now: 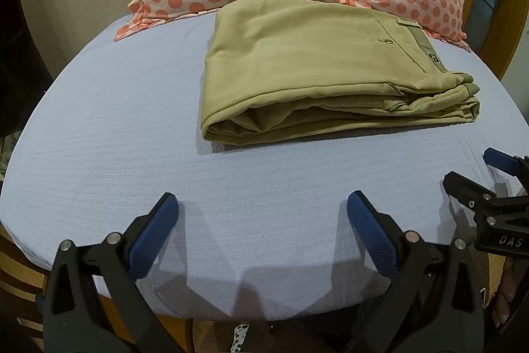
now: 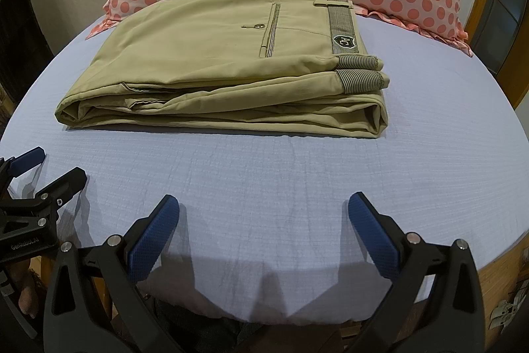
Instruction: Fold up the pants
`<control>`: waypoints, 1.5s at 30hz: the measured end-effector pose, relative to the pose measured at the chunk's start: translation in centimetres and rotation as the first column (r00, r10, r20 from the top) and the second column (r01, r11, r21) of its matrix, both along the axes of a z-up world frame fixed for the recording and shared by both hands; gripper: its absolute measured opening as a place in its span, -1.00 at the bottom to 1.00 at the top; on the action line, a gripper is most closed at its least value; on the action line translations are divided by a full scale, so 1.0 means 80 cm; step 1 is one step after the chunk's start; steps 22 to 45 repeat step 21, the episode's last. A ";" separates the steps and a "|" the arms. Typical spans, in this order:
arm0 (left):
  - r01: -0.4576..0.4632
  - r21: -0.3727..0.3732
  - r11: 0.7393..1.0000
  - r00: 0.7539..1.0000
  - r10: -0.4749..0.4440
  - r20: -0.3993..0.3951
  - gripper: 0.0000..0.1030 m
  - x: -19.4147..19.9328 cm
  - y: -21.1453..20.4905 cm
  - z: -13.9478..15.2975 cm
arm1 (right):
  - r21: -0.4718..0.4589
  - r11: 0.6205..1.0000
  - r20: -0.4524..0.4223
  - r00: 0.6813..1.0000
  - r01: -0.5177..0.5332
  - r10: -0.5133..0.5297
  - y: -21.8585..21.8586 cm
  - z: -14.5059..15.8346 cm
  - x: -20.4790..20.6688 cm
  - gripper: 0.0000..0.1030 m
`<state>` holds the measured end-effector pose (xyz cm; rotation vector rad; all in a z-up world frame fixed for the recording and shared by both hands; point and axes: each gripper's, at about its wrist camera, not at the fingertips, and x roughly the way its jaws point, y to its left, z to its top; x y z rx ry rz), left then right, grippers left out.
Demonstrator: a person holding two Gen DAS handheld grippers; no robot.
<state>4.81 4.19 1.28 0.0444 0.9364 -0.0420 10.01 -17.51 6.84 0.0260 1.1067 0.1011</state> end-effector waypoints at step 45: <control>-0.011 0.001 1.000 1.000 0.011 -0.019 0.97 0.001 -0.003 0.000 | 0.000 1.000 0.003 1.000 0.000 0.000 -0.001 0.001 0.000 0.97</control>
